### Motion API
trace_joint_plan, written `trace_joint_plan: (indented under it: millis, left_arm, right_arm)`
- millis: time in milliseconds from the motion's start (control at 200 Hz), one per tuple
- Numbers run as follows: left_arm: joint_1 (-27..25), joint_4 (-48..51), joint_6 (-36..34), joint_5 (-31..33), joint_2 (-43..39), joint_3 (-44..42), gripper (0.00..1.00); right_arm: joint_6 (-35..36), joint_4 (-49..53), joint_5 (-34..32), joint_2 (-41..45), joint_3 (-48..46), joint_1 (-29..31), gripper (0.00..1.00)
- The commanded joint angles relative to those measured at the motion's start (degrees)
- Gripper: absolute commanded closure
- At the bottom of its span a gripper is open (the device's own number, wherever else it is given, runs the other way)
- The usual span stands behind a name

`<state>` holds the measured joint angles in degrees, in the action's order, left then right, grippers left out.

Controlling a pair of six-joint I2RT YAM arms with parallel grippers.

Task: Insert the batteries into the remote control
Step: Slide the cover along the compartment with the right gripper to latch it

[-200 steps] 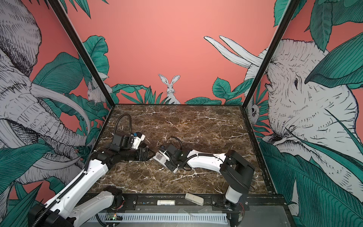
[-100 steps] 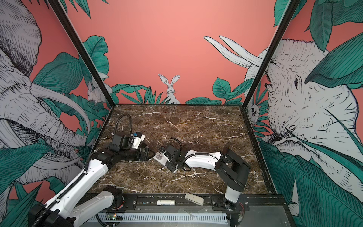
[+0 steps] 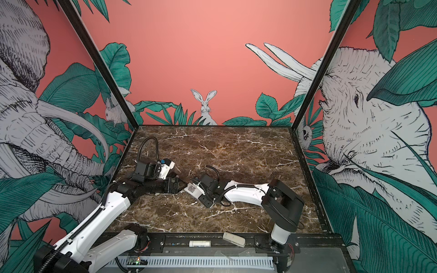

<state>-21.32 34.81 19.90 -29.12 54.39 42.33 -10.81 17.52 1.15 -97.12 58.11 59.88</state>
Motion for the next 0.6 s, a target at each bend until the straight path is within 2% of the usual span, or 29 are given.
trace_joint_plan:
  millis: [0, 75, 215, 430, 595]
  left_arm:
    - [0.20, 0.00, -0.56, 0.34, -0.88, -0.14, 0.01]
    - [0.23, -0.09, -0.60, 0.38, -0.79, -0.14, 0.01]
    - [0.23, -0.31, -0.65, 0.48, -0.69, -0.15, 0.01]
    - [0.23, -0.28, -0.83, 0.74, -0.94, -0.14, 0.01]
    - [0.24, -0.31, -0.85, 0.75, -1.01, -0.27, 0.01]
  right_arm:
    - [-0.01, 0.13, -0.21, 0.99, 0.08, -0.09, 0.62]
    - [0.15, -0.11, 0.00, 1.71, 0.71, -0.14, 0.74]
    - [1.13, 0.92, 1.11, 1.01, 3.32, -0.21, 0.84]
    - [1.25, 1.29, 0.77, -1.29, 5.50, -0.46, 0.93]
    - [0.10, 1.87, 1.83, -4.64, 3.48, -0.94, 0.94]
